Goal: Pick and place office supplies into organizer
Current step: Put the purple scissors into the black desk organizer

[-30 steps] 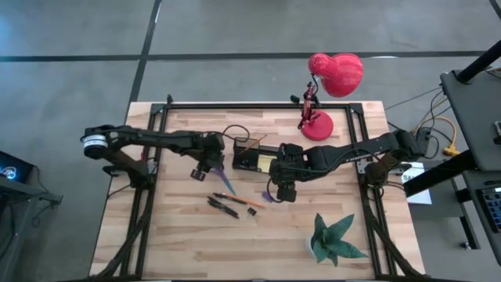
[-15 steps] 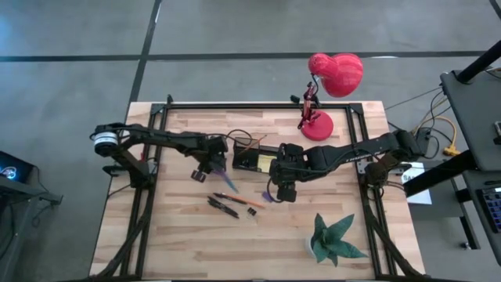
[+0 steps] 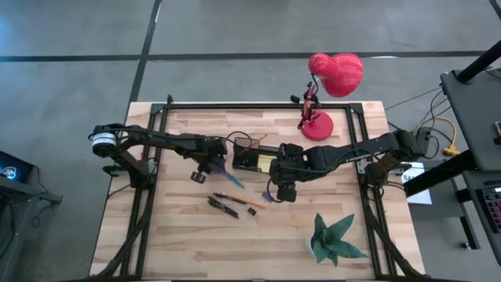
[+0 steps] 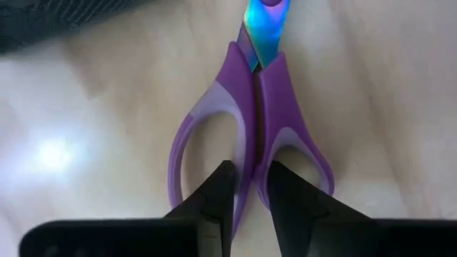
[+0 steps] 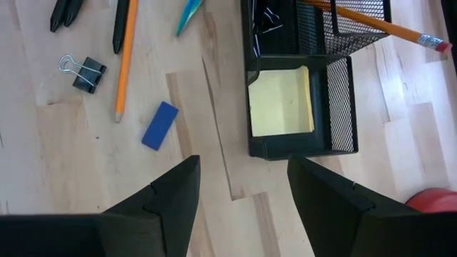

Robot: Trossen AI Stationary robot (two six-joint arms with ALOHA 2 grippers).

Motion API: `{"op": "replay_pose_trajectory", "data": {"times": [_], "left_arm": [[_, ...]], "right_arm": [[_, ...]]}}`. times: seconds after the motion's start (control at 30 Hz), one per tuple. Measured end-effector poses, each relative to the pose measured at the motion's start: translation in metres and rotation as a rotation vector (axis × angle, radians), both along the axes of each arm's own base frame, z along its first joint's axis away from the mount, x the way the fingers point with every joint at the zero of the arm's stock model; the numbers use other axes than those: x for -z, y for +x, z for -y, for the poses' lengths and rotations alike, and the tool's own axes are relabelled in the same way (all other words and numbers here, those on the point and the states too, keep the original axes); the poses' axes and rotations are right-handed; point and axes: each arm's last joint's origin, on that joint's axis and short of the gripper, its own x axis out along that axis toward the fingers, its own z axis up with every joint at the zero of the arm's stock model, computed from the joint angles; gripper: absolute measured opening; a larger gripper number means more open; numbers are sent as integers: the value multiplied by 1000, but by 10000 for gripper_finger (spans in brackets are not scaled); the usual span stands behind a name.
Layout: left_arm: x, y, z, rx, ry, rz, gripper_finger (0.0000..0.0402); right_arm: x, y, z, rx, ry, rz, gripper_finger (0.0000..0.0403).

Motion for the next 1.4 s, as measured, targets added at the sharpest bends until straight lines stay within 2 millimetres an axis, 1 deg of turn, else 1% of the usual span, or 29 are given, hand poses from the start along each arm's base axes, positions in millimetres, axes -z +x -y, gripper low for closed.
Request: {"op": "replay_pose_trajectory", "data": {"times": [0.1, 0.2, 0.3, 0.37, 0.47, 0.6, 0.67, 0.9, 1.1, 1.23, 1.4], "left_arm": [[-11, -5, -2, -21, 85, -42, 53], [-36, -5, -2, -27, 174, -21, 53], [-60, -13, -1, -38, 246, -44, 53], [-81, -15, -1, -44, 311, -10, 53], [-106, -21, 1, -13, 415, -24, 53], [-131, -19, 0, 64, 589, -59, 53], [-139, -14, -3, 98, 675, -99, 53], [-152, 14, -14, 97, 885, -227, 53], [-159, 36, -19, 75, 926, -231, 53], [-152, 51, -22, 94, 921, -255, 53], [-133, 64, -18, 139, 909, -302, 54]], "right_arm": [[0, 0, 0, -2, -2, 0, 203], [0, 0, 1, -6, -16, 1, 203], [0, 0, 1, -11, -48, 4, 203], [-1, 1, 2, -17, -69, 4, 203], [-1, 1, 4, -18, -83, 4, 203], [-1, 1, 7, -5, -95, 4, 203], [-1, 2, 10, 2, -95, 3, 203], [-1, 1, 12, 21, -90, -1, 203], [-1, 1, 12, 23, -89, 0, 203], [-1, 1, 12, 20, -91, -1, 203], [-1, 1, 12, 9, -95, -4, 203]]}}
